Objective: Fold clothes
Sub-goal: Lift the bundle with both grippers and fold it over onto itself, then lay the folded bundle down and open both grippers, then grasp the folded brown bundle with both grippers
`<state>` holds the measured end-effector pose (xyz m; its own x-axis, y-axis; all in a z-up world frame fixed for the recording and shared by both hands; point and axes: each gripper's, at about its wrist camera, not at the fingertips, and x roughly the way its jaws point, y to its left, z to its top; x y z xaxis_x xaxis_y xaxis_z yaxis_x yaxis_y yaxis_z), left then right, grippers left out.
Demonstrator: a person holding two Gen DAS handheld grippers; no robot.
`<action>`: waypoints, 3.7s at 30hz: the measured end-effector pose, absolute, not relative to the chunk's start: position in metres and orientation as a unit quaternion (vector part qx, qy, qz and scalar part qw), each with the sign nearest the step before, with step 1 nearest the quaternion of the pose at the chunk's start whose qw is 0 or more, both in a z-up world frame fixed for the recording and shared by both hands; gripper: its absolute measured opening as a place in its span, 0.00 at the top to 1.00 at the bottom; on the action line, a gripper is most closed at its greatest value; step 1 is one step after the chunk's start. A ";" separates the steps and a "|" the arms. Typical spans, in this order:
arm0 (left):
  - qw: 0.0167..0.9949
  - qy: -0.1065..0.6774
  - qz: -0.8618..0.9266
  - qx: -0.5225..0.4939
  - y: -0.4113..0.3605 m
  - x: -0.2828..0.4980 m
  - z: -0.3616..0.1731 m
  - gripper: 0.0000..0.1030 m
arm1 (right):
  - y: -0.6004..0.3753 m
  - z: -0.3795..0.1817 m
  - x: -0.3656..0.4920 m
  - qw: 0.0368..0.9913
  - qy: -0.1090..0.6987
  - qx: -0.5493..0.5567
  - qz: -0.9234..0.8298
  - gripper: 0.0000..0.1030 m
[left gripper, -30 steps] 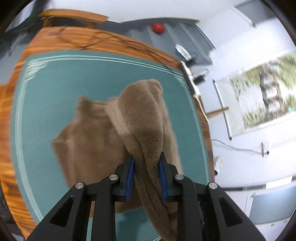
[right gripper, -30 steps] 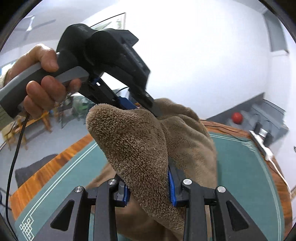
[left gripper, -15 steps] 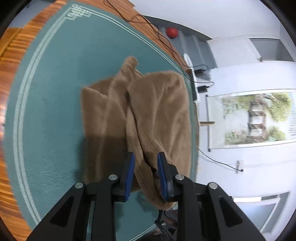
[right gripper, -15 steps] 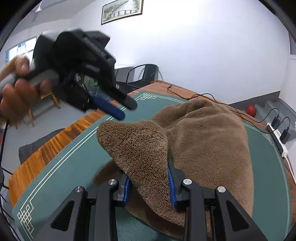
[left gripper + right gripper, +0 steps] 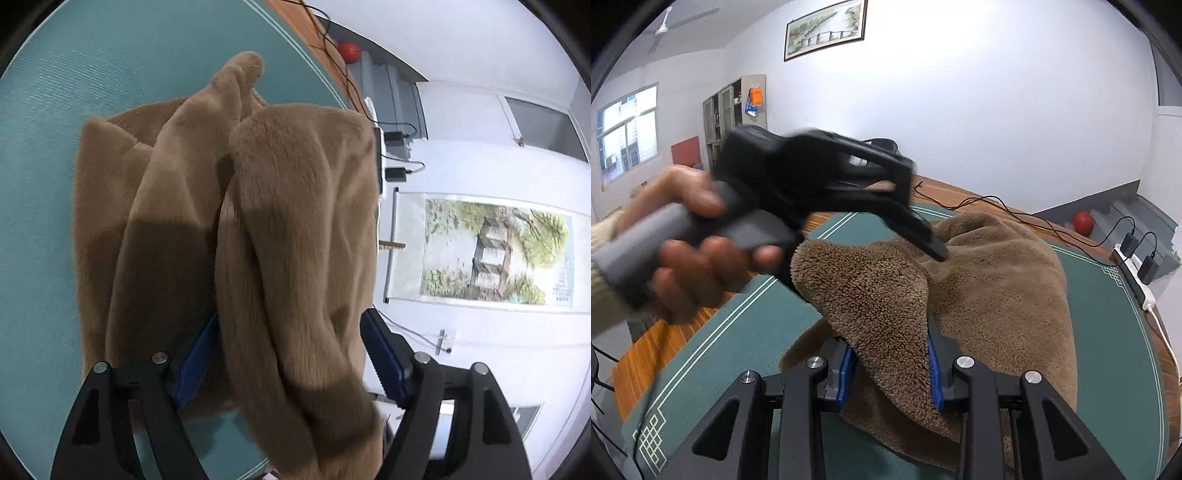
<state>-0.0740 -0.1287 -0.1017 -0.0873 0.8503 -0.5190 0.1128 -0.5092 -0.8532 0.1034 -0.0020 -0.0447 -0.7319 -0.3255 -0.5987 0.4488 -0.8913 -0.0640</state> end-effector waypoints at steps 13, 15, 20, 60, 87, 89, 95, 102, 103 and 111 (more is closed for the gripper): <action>0.295 -0.384 0.679 -0.552 -0.140 -0.072 -0.061 0.80 | -0.023 -0.040 0.114 0.247 0.114 0.289 -0.918 0.67; 0.272 -0.375 0.695 -0.550 -0.152 -0.062 -0.061 0.80 | -0.029 -0.041 0.118 0.262 0.115 0.292 -0.913 0.67; 0.218 -0.376 0.690 -0.580 -0.171 -0.053 -0.109 0.80 | -0.043 -0.066 0.121 0.295 0.114 0.335 -0.888 0.67; 0.226 -0.160 0.803 -0.529 -0.133 0.001 -0.083 0.36 | 0.037 -0.091 0.097 0.197 0.091 0.370 -0.903 0.32; 0.182 -0.191 0.785 -0.561 -0.157 -0.114 -0.103 0.21 | 0.061 -0.073 0.075 0.221 0.040 0.381 -0.897 0.15; 0.189 -0.216 0.786 -0.547 -0.171 -0.105 -0.090 0.21 | 0.072 -0.063 0.073 0.230 0.027 0.378 -0.897 0.15; 0.214 -0.289 0.758 -0.544 -0.205 -0.073 -0.090 0.19 | 0.132 -0.052 0.031 0.212 -0.059 0.396 -0.892 0.15; 0.234 -0.317 0.719 -0.573 -0.197 -0.059 -0.125 0.19 | 0.158 -0.082 -0.024 0.260 -0.116 0.457 -0.843 0.15; 0.236 -0.320 0.714 -0.576 -0.195 -0.059 -0.129 0.19 | 0.156 -0.087 -0.030 0.268 -0.122 0.464 -0.835 0.15; 0.237 -0.343 0.696 -0.585 -0.199 -0.066 -0.161 0.11 | 0.161 -0.112 -0.061 0.299 -0.170 0.493 -0.799 0.03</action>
<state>-0.0656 -0.1988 -0.1609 -0.2036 0.7316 -0.6506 0.0706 -0.6519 -0.7550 -0.0615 0.1610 -0.1120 -0.3355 -0.6465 -0.6852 0.3108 -0.7626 0.5673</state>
